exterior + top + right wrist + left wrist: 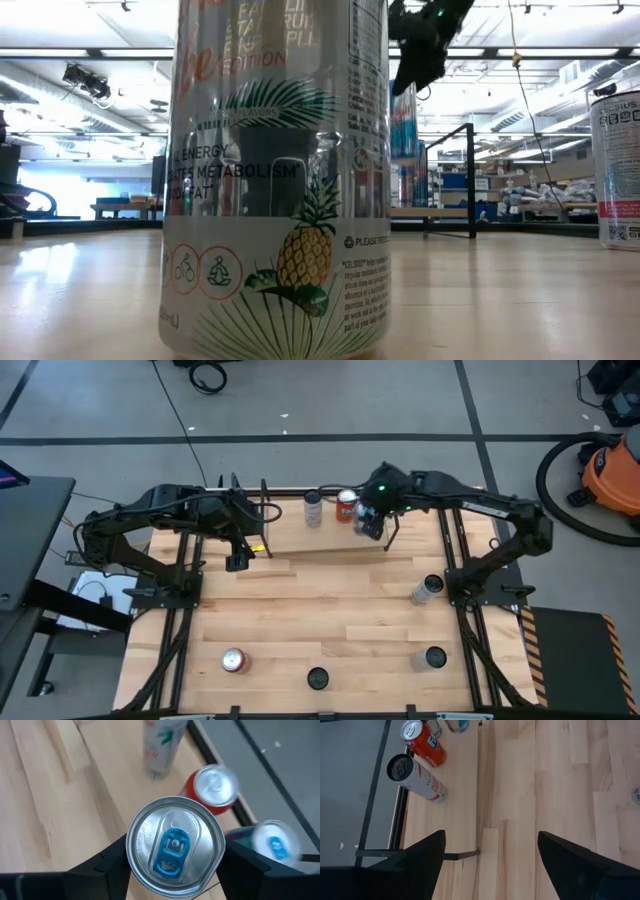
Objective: Place canned beverage on shelf
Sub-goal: Put the blue soda can aligned with the other blue soda can on the shelf
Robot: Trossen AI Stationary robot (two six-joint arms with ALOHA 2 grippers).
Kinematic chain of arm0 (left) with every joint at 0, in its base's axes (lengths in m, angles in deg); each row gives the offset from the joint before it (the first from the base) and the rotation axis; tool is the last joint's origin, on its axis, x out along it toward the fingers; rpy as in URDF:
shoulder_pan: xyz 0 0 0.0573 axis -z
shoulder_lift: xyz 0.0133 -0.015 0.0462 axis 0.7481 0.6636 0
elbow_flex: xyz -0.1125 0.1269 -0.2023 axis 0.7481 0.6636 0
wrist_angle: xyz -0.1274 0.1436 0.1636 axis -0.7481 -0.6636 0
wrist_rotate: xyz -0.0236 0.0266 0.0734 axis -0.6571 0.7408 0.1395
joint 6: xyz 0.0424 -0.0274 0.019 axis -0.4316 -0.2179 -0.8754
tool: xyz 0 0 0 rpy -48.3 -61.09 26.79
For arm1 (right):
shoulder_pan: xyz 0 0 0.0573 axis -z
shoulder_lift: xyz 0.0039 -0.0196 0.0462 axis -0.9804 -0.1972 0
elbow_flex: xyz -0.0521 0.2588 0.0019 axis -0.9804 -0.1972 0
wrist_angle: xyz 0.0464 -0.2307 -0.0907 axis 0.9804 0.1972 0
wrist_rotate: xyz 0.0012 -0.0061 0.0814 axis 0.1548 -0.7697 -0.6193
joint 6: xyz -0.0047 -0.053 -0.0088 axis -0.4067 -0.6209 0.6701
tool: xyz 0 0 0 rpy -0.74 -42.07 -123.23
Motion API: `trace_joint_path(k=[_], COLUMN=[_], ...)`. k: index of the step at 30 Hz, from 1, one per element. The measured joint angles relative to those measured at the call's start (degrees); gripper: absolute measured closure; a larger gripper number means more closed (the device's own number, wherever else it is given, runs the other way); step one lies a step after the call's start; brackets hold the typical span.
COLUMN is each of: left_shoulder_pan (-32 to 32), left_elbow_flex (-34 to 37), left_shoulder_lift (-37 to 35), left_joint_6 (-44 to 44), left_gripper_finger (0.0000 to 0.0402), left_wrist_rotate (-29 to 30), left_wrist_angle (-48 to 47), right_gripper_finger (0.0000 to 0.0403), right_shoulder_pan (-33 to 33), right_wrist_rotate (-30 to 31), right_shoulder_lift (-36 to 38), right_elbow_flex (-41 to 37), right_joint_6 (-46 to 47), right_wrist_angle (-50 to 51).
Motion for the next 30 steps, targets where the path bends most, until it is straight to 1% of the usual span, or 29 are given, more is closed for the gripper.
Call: trace_joint_path(k=[5,12,19,30], left_shoulder_pan=[0.00,0.00,-0.01,0.00], left_elbow_flex=[0.00,0.00,0.00,0.00], left_shoulder_lift=[0.00,0.00,0.00,0.00], left_joint_6=[1.31,1.40,1.37,1.35], left_gripper_finger=[0.0083,0.0083,0.0083,0.0083], left_wrist_rotate=[-0.01,-0.01,0.00,-0.02], left_wrist_angle=[0.00,0.00,0.02,0.02], right_gripper_finger=[0.0156,0.0156,0.0156,0.0155], right_shoulder_pan=[1.18,2.27,2.44,3.72], right_wrist_rotate=[-0.11,-1.96,-1.96,-1.34], right_shoulder_lift=[5.36,10.35,10.79,9.84], right_elbow_flex=[-1.78,-10.56,-17.19,-22.41], right_joint_6=[0.05,2.36,3.41,4.11], right_wrist_angle=[-1.50,-5.47,-10.63,-14.20])
